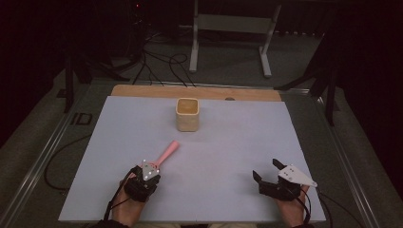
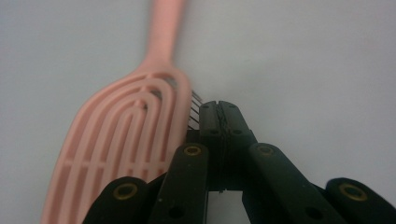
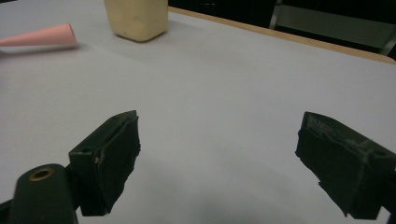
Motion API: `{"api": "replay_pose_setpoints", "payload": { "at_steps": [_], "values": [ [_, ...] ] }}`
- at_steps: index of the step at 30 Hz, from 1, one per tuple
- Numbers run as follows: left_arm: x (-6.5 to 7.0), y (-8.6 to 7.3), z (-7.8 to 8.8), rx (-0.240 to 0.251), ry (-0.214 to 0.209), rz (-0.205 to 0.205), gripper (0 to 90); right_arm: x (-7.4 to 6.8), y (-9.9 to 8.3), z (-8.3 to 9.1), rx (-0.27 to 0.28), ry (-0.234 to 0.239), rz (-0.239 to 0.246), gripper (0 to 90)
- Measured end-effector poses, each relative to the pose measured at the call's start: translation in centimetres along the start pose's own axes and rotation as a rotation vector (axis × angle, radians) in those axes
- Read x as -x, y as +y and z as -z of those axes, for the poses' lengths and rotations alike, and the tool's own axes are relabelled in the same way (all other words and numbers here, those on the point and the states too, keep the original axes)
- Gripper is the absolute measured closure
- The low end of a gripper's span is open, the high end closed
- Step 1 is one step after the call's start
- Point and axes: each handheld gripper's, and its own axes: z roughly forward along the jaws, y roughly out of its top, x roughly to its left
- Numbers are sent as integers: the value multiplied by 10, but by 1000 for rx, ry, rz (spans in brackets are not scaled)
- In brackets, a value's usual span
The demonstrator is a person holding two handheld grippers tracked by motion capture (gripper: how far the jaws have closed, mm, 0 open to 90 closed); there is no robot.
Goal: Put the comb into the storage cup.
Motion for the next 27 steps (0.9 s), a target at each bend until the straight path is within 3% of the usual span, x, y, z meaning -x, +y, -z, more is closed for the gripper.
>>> {"api": "replay_pose_setpoints", "payload": {
  "at_steps": [12,20,27],
  "values": [
    [-53,-3,-8,20,32,163,888,-1,0,-1,-5,1,2,131],
    [-66,3,-16,26,30,178,876,0,-1,-1,-7,-2,0,131],
    [-69,3,-18,24,31,178,865,0,-1,-1,-5,-1,0,131]
  ]
}}
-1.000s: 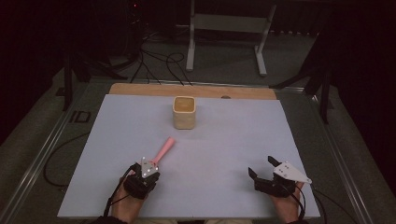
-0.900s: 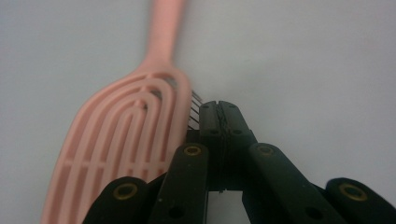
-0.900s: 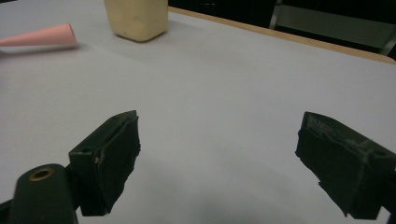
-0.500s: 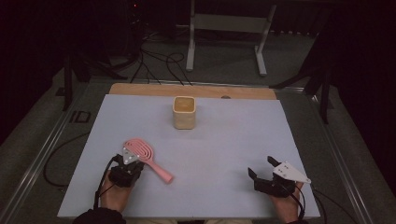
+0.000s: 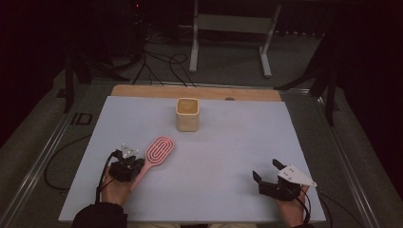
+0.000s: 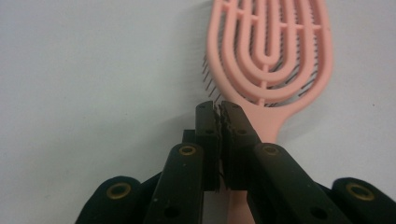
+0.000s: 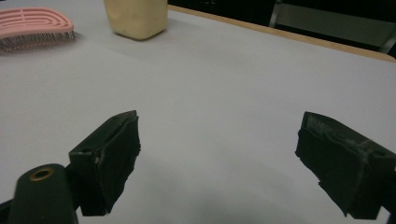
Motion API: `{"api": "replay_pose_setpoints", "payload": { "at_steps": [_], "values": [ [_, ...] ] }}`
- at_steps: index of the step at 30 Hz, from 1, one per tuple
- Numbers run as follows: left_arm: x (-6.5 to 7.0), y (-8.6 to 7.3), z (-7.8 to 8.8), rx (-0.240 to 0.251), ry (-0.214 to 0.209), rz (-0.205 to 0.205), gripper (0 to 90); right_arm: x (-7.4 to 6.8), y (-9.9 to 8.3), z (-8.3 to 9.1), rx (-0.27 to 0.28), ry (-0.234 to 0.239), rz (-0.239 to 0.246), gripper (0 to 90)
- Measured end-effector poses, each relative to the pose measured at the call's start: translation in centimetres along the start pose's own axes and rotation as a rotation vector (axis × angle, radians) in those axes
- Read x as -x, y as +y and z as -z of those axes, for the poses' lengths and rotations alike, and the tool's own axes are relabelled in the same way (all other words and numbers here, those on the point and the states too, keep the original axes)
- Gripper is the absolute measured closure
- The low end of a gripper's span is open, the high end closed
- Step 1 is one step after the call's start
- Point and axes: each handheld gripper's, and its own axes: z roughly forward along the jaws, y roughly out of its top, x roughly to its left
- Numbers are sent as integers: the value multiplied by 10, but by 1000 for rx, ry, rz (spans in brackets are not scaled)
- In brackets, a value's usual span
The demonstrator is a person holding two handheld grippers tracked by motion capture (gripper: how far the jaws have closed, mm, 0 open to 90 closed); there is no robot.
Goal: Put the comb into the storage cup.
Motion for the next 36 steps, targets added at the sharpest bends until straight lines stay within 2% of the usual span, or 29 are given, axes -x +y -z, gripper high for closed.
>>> {"api": "replay_pose_setpoints", "payload": {
  "at_steps": [11,13,14,15,16,17,18,19,21,22,23,26,28,32,36],
  "values": [
    [-3,-2,5,44,-2,-5,810,0,0,1,4,0,1,131],
    [-5,-2,9,78,-5,-7,722,0,0,1,5,0,1,131],
    [-7,-3,14,120,-1,-16,681,0,0,1,5,2,0,131],
    [-7,-3,14,120,-1,-16,645,0,0,1,5,2,0,131],
    [-8,-4,17,147,-9,-20,602,0,0,1,6,1,1,131],
    [-9,-4,20,172,-16,-21,602,0,0,1,6,1,1,131],
    [-10,-4,24,194,-9,-22,518,0,0,1,7,2,0,131],
    [-11,-4,27,214,-5,-22,518,0,0,1,7,2,0,131],
    [-12,-5,35,267,-6,-30,461,0,0,1,6,1,0,130],
    [-12,-6,38,282,-4,-32,389,0,0,1,7,2,1,130],
    [-13,-6,42,302,-5,-35,389,0,0,1,7,2,1,130],
    [-13,-9,49,343,-5,-43,225,0,0,1,10,5,3,130],
    [-15,-13,52,370,-1,-42,175,-1,0,1,9,10,6,130],
    [-19,-19,59,416,-3,-29,148,-3,0,0,11,17,11,129],
    [-19,-28,64,429,10,-60,105,-4,0,0,14,23,18,129]
  ]
}}
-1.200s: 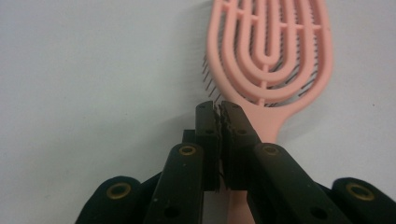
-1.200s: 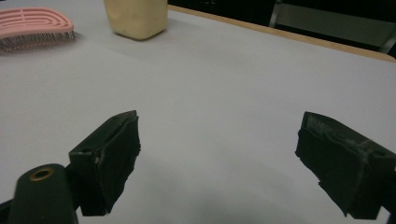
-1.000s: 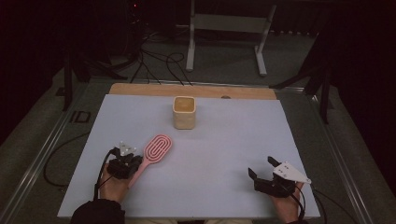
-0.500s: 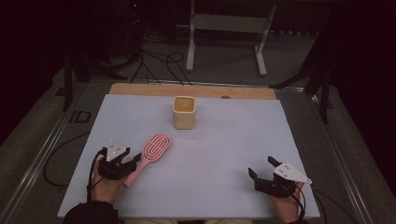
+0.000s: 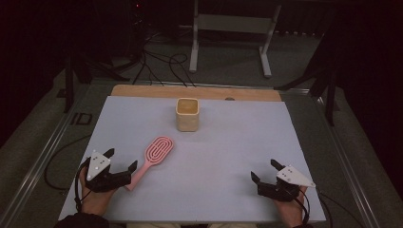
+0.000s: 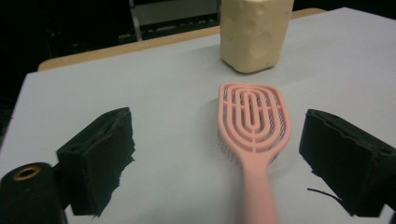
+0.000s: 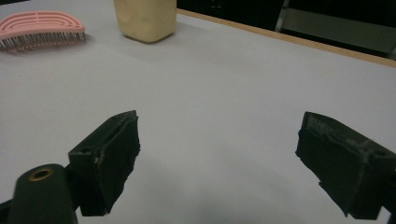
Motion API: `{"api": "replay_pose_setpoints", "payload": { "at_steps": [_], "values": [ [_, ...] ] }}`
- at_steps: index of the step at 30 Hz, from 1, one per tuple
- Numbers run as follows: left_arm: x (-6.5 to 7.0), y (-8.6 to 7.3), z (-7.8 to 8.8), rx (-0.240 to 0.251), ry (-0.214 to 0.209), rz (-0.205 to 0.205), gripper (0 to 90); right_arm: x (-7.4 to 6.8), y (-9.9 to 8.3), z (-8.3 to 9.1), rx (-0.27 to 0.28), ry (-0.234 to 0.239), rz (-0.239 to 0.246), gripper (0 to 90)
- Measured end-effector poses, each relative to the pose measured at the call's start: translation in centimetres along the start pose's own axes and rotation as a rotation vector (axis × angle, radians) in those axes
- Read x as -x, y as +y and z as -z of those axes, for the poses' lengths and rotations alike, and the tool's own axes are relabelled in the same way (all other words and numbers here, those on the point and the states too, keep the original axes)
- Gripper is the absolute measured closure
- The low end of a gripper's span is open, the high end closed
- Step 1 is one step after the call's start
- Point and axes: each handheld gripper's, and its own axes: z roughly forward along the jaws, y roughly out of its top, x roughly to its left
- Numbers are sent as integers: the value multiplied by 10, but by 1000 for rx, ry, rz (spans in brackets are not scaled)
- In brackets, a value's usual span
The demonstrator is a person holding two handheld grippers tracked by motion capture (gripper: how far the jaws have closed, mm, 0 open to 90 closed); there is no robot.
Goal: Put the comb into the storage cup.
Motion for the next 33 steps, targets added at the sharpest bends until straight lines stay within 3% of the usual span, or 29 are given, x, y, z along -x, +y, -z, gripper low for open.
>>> {"api": "replay_pose_setpoints", "payload": {
  "at_steps": [6,13,24,33],
  "values": [
    [1,-13,9,-7,-7,-29,7,1,0,1,9,3,-13,129],
    [3,-21,15,17,-23,-34,1,-2,1,2,12,4,-17,128],
    [-7,-32,24,47,-27,60,1,-6,2,-3,24,30,-15,127],
    [-8,-32,21,31,-31,66,2,-7,2,-4,27,36,-13,126]
  ]
}}
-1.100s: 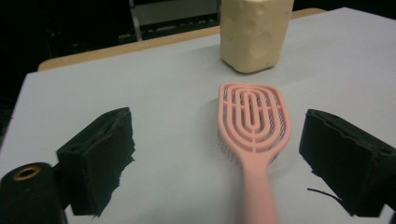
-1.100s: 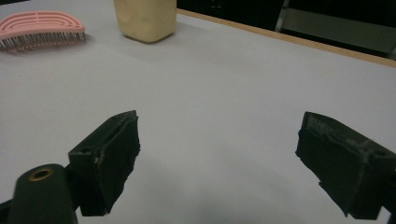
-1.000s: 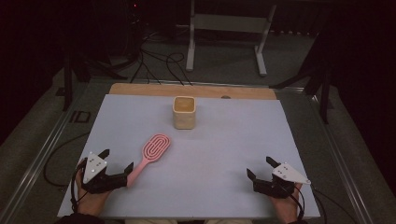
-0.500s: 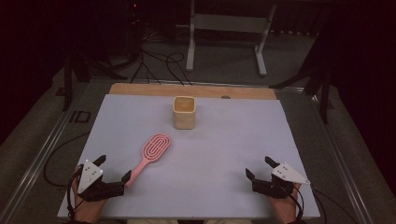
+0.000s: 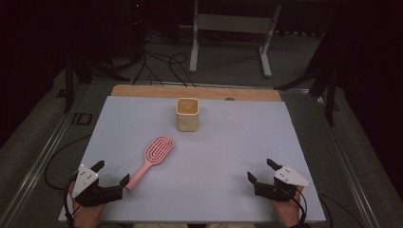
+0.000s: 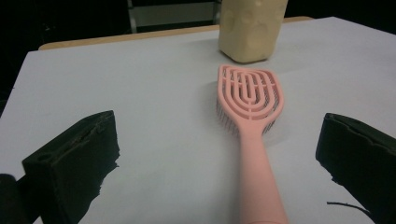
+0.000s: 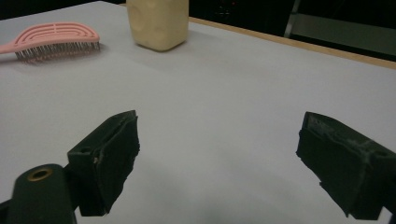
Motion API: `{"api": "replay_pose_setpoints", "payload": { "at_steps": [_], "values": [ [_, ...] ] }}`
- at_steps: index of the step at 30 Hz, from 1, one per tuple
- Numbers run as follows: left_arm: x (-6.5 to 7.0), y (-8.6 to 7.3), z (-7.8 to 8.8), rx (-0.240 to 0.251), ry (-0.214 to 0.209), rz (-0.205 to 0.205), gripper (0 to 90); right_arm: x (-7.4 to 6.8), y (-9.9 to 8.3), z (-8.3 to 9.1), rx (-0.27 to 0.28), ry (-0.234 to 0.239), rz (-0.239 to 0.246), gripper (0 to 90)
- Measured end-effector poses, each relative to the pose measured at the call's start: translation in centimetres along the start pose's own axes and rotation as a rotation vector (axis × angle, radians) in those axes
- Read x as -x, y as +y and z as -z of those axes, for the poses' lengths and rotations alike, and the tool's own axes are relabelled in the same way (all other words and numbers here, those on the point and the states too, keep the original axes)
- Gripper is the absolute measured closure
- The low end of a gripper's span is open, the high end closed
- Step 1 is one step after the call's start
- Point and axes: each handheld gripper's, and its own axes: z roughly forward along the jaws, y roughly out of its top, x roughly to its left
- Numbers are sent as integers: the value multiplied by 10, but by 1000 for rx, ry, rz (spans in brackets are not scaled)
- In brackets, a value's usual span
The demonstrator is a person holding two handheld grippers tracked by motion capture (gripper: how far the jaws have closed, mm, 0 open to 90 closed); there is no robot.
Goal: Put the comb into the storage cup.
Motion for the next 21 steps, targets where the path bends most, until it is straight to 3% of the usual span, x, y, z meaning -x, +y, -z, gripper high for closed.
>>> {"api": "replay_pose_setpoints", "payload": {
  "at_steps": [5,9,13,17,21],
  "values": [
    [1,6,-4,-15,13,-4,2,0,-2,0,-4,5,6,126],
    [2,13,-8,-51,16,-14,2,1,-3,2,-2,4,3,125],
    [0,25,-15,-123,9,-19,1,0,-3,3,0,-1,2,125],
    [-1,35,-18,-154,-5,3,1,-2,-3,3,-4,1,9,126],
    [1,45,-22,-190,12,-24,2,-2,-4,3,-6,-2,8,126]
  ]
}}
